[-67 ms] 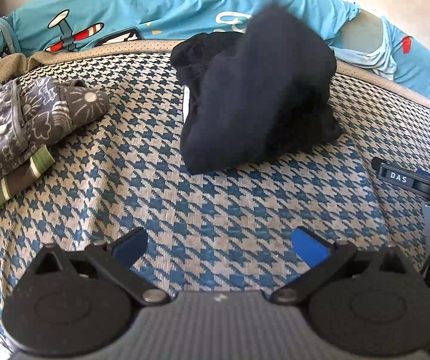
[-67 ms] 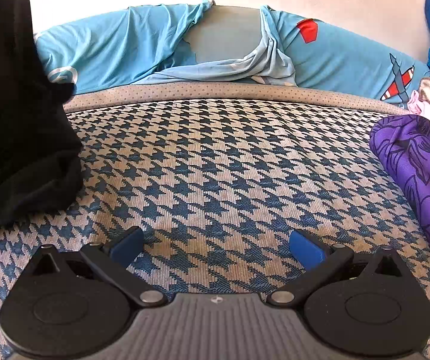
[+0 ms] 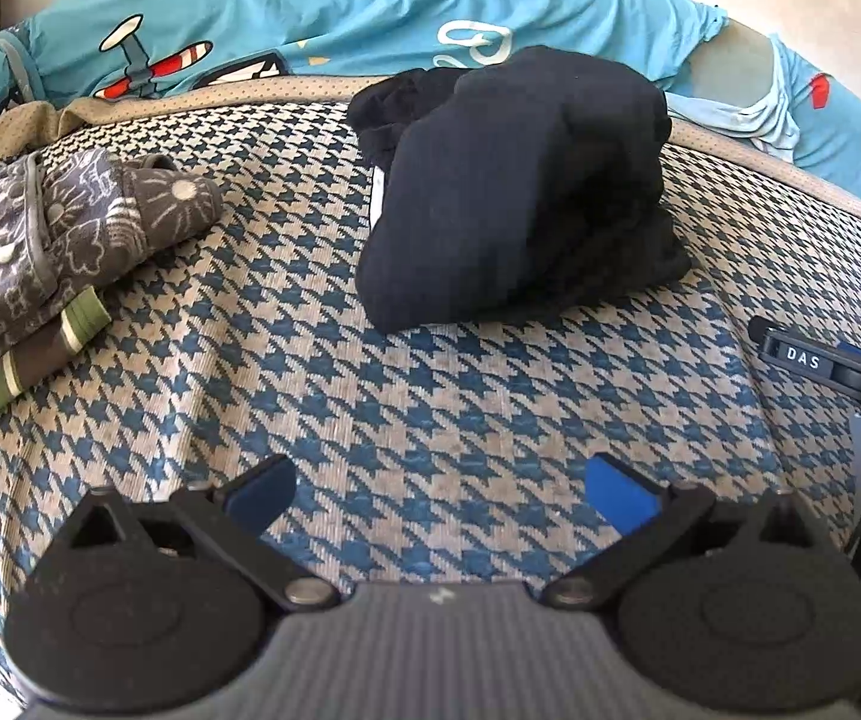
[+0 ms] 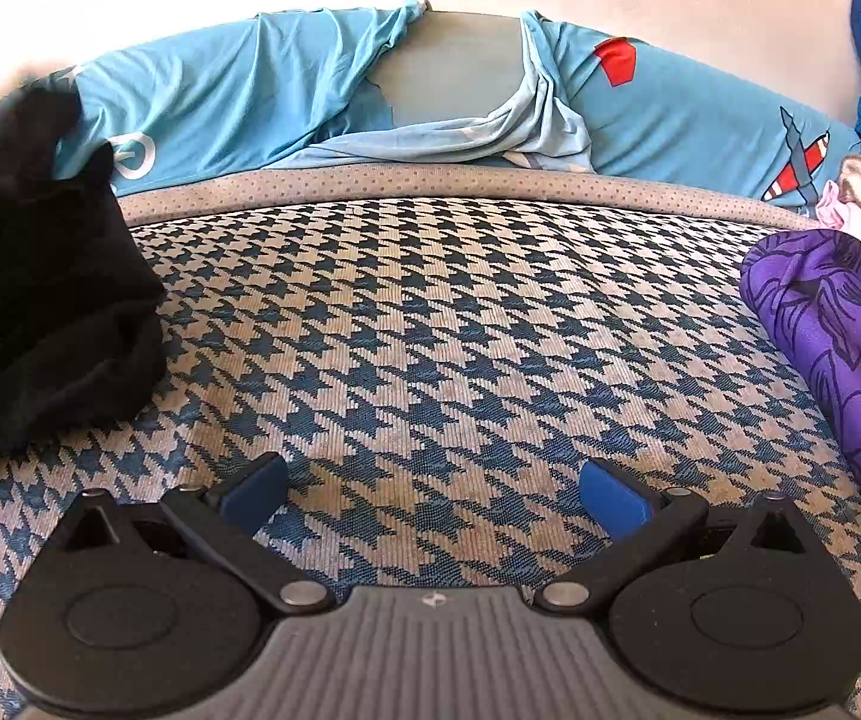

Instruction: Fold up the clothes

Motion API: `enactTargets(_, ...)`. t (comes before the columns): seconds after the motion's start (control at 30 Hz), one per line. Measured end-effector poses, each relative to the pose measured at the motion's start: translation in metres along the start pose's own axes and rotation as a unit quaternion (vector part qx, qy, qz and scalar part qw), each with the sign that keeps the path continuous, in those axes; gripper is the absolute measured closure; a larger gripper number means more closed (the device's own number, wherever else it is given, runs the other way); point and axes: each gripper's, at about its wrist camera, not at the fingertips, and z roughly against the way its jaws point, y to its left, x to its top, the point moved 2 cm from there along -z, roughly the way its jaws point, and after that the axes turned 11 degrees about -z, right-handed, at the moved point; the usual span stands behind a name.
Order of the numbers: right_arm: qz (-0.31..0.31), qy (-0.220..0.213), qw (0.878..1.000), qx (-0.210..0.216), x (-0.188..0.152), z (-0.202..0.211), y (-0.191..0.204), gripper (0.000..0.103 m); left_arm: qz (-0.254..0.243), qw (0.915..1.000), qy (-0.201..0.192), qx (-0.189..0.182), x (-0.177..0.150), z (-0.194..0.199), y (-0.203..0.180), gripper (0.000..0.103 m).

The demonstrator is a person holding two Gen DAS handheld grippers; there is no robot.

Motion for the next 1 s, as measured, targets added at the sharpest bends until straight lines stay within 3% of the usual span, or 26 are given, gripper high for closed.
enactTargets(0.53,0.0,0.0,1.0,0.0,0.0,0.0,0.0,0.0,0.021,0.9992,0.02,0.027,0.007,-0.018,0.001,0.0)
enactTargets(1.0,0.0,0.0,1.0,0.0,0.0,0.0,0.0,0.0,0.015,0.999,0.034,0.025,0.027,-0.024,0.007,0.0)
